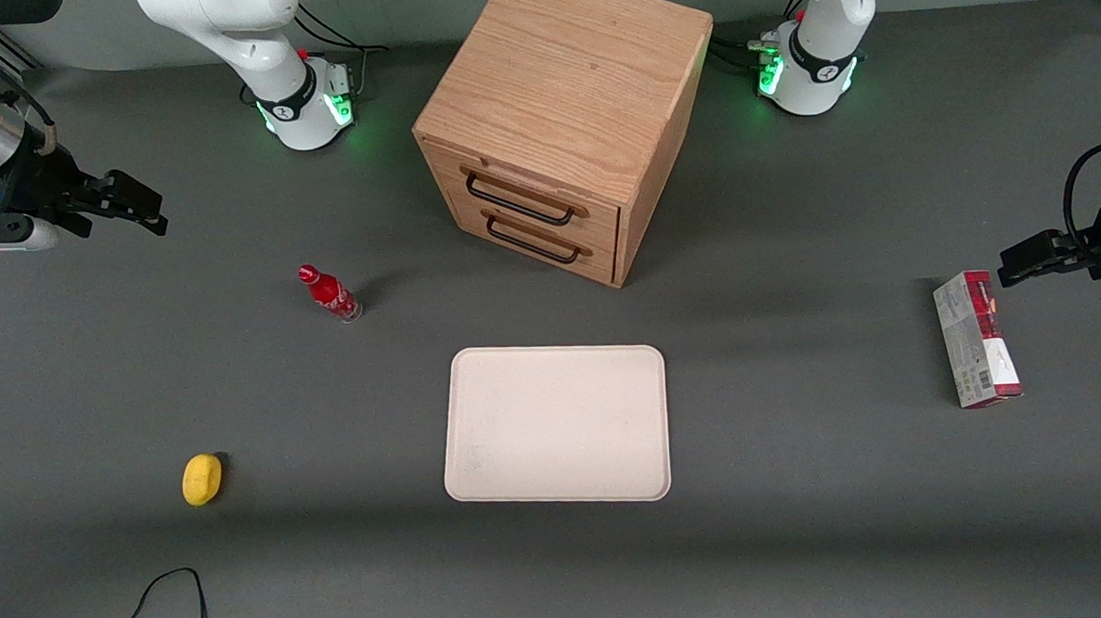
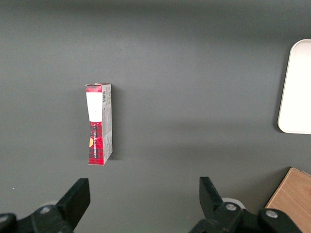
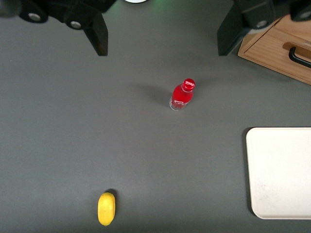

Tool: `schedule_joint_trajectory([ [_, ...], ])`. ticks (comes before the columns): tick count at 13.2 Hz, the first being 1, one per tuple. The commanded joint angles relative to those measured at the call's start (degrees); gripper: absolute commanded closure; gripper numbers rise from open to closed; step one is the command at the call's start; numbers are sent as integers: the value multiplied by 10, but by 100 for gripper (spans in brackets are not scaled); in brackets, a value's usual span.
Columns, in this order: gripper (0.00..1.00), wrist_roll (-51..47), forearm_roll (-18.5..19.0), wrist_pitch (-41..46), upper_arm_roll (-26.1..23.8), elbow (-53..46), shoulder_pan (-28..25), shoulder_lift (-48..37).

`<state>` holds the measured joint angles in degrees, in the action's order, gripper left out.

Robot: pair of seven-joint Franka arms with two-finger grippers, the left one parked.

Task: Open upper drawer
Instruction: 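Lift the right gripper and swing it toward the cabinet's drawers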

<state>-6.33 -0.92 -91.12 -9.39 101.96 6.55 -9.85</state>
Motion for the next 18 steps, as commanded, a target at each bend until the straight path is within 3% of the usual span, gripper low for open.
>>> schedule_joint_trajectory([
  [1,0,5,-15,-1,11,-10,-7,2],
  [6,0,-3,-15,0,-12,-64,-18,52],
  [13,0,19,-9,1,-251,-152,-17,121],
  [15,0,117,7,6,-316,-184,-17,157],
  [18,0,213,-8,9,-367,-204,-16,218],
])
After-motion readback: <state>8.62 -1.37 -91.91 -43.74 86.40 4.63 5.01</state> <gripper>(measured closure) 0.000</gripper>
